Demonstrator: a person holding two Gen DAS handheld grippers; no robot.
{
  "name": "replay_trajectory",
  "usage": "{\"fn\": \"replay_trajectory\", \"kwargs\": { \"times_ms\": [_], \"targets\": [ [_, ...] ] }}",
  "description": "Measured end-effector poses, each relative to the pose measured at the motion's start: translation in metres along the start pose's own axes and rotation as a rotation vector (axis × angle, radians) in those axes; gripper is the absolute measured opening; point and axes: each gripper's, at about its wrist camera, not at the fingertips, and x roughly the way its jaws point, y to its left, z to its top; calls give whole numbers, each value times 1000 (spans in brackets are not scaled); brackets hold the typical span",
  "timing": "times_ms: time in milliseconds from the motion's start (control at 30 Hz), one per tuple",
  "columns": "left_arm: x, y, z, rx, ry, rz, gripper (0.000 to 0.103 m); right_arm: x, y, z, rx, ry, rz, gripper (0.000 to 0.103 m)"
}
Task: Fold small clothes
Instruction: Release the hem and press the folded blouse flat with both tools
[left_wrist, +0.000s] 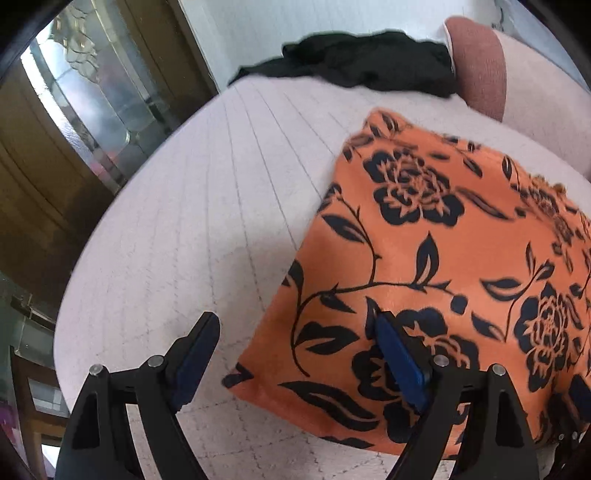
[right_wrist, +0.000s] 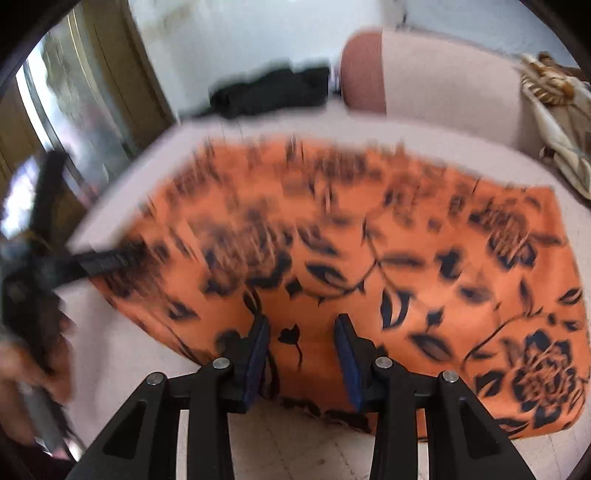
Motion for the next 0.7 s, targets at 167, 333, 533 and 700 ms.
{"fn": "replay_trajectory", "kwargs": {
  "times_ms": [167, 333, 533, 700],
  "targets": [
    [-19, 1, 2, -10, -39, -18, 87, -12, -2, 4, 21, -27, 27, 40],
    [-42, -15, 1, -11, -105, -110, 87, -35, -47, 19, 137, -140, -60, 40],
    [-30, -48, -6, 80, -50, -100, 87, -32, -129, 38, 382, -163, -125, 40],
    [-24, -51, -8, 79, -25, -106, 89, -12, -178, 27, 518, -67, -170, 38]
  ]
}}
